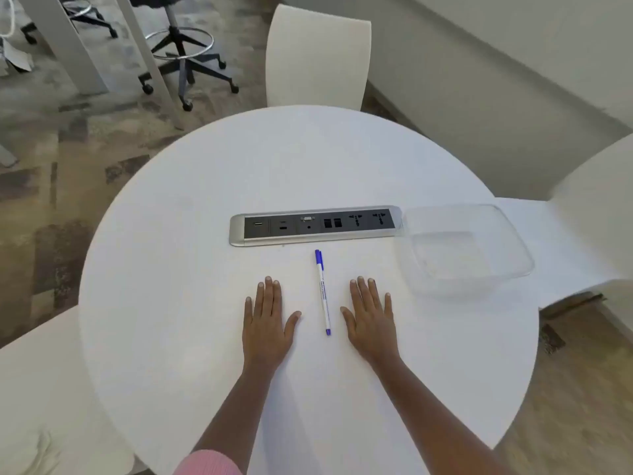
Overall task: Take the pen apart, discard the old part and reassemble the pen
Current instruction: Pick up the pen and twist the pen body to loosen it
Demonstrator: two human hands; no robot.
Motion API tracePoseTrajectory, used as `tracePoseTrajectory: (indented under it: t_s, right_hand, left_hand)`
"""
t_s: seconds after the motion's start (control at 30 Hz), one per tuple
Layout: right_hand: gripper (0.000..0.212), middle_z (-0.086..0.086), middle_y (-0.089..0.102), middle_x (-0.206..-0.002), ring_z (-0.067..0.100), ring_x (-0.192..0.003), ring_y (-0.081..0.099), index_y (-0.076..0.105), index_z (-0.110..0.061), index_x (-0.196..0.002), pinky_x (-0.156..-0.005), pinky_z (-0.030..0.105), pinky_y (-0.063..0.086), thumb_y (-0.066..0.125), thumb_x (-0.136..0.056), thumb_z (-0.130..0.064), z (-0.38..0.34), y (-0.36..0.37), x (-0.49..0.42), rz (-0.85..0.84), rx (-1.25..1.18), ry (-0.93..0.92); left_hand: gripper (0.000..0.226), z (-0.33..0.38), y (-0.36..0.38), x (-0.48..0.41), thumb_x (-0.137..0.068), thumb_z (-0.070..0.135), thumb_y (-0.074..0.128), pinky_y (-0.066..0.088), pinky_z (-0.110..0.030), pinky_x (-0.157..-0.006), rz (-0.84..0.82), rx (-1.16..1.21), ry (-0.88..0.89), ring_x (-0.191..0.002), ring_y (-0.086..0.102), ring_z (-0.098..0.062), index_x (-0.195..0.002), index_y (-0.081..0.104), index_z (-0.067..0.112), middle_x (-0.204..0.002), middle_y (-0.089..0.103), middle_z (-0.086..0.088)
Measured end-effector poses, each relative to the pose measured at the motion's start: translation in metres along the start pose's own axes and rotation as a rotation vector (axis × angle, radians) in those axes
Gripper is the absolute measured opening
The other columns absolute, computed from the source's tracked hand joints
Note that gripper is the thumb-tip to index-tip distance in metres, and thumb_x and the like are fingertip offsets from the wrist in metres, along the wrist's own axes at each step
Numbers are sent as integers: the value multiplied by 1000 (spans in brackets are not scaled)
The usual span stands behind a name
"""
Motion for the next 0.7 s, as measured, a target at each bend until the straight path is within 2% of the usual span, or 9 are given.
tracePoseTrajectory:
  t_s: [0.23, 0.4, 0.57, 0.63, 0.7]
  right_hand:
    - [50, 12, 36, -147, 34, -137, 28, 34, -9, -137, -111, 56, 21, 49, -92, -24, -2, -4, 1, 90, -9, -4]
    - [50, 9, 27, -151, 30, -141, 19, 27, -12, -140, -114, 51, 14, 42, -94, -27, 0, -2, 1, 70, -28, -9]
    - [49, 7, 24, -153, 27, -142, 16, 24, -15, -141, -112, 59, 6, 37, -96, -30, -2, -7, -1, 23, 1, 13]
    - [46, 11, 37, -147, 31, -138, 28, 37, -11, -136, -109, 63, 12, 45, -93, -26, -6, -14, 0, 63, 16, 0]
    - [36, 17, 58, -128, 36, -121, 51, 54, -7, -120, -100, 61, 34, 58, -86, -20, -13, -22, 3, 153, 41, -57]
  left_hand:
    - [89, -4, 4, -1, -91, 56, -7, 34, -52, -103, 56, -42, 6, -128, 42, -38, -133, 44, -4, -140, 44, -21]
    - [91, -5, 6, -1, -88, 58, -9, 29, -51, -107, 39, -12, -3, -132, 36, -38, -137, 40, -2, -145, 38, -19]
    - [91, -5, 3, -1, -89, 58, -8, 32, -52, -105, -8, -12, -6, -130, 39, -39, -136, 42, -2, -143, 40, -20]
    - [92, -5, 2, -1, -88, 59, -9, 32, -52, -105, -24, -30, 8, -130, 39, -39, -136, 42, -2, -143, 40, -20]
    - [97, -8, 2, -2, -84, 61, -15, 27, -49, -109, -33, -46, 25, -135, 32, -36, -139, 36, 1, -148, 33, -18]
Point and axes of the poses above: each hand's wrist, its own x-axis away from the middle knuckle, its own y-axis out of the palm, z = x × y, the point moved 4 cm from there along -x, towards the middle knuckle
